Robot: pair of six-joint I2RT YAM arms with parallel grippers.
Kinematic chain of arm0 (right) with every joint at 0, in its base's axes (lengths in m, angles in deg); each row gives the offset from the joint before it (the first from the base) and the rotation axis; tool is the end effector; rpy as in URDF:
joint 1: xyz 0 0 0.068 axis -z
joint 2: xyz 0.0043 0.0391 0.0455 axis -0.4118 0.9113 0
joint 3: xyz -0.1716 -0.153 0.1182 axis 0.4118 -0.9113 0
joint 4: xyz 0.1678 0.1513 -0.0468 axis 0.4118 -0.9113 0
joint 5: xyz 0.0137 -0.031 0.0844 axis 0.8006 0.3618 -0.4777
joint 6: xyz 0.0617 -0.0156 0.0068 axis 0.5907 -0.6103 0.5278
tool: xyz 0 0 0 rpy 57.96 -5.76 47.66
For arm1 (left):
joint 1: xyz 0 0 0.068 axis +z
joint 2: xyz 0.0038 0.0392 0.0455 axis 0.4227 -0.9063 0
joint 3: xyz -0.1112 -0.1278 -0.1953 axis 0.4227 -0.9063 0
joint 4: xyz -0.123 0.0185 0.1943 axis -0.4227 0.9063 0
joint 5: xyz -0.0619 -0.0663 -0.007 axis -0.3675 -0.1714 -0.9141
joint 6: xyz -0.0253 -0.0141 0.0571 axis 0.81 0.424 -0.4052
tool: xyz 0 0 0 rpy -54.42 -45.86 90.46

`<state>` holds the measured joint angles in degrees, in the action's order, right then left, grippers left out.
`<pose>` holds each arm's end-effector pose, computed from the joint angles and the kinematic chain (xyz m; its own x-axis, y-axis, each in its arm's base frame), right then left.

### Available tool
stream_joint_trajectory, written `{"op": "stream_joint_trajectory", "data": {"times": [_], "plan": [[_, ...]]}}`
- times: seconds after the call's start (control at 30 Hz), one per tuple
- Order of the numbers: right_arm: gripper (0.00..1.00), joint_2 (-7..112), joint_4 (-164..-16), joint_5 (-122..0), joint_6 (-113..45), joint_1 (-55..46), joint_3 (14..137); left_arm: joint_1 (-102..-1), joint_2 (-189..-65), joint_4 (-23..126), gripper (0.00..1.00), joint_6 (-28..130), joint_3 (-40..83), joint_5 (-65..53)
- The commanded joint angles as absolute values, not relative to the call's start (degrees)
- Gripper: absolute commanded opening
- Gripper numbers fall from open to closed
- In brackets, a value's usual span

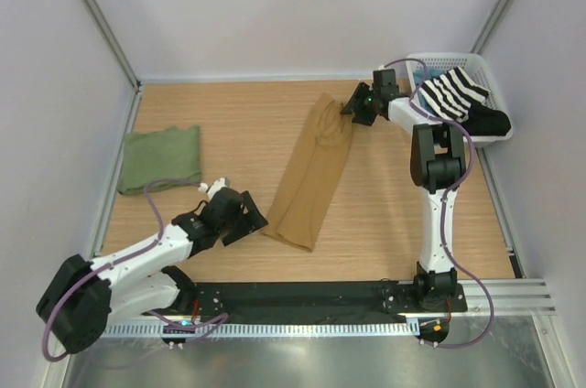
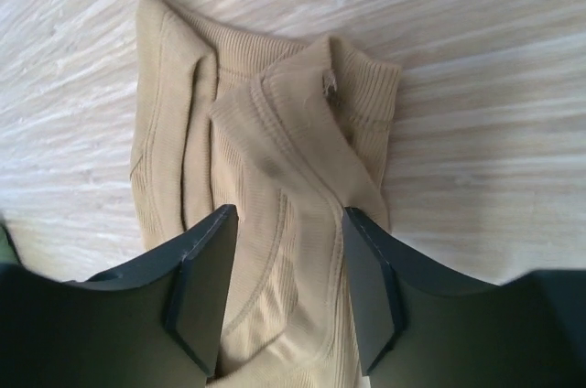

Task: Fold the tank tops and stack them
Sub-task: Fold the tank top

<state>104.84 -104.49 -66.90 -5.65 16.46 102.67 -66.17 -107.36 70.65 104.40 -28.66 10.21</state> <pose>0.4837 0.0787 0.1538 -0.7466 0.4642 -0.4766 0.1624 0.8218 0.5461 0.1305 -0.1053 0.1565 -0.7777 -0.5132 -0.3630 -0.2797 0.7997 -0.5313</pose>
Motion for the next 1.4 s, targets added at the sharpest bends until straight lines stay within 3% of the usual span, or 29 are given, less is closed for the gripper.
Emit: {"op": "stream_joint_trajectory", "data": {"times": [0.0, 0.27, 0.57, 0.83, 0.9, 1.13, 1.27, 1.37], "plan": [[0.57, 97.20, -107.74, -69.43, -9.01, 16.14, 102.42, -61.51, -114.33, 69.55, 0.82, 97.10, -22.92, 8.30], [0.61, 83.39, -108.45, -65.74, -11.39, 16.23, 86.96, -60.16, -127.34, 63.74, 0.81, 90.86, -13.34, 3.64], [0.46, 84.70, -106.26, -71.00, -9.02, 16.14, 79.83, -60.25, -135.17, 58.47, 0.69, 90.50, -12.18, -3.14], [0.45, 88.66, -104.76, -73.20, -7.96, 16.15, 80.79, -60.34, -135.26, 56.00, 0.43, 91.29, -14.99, -6.12], [0.43, 89.62, -104.67, -73.03, -7.70, 16.23, 80.97, -60.51, -134.83, 55.74, 0.32, 91.46, -15.70, -6.39], [0.20, 94.71, -105.63, -72.76, -7.61, 16.14, 85.10, -65.42, -133.16, 54.08, 0.07, 95.14, -18.68, -4.30], [0.10, 97.88, -106.68, -72.68, -7.52, 16.23, 89.40, -69.73, -131.05, 50.12, 0.04, 99.98, -23.69, -1.48], [0.05, 101.13, -107.92, -73.37, -7.08, 16.23, 94.14, -72.37, -128.41, 46.35, 0.12, 104.90, -27.56, 0.55]]}}
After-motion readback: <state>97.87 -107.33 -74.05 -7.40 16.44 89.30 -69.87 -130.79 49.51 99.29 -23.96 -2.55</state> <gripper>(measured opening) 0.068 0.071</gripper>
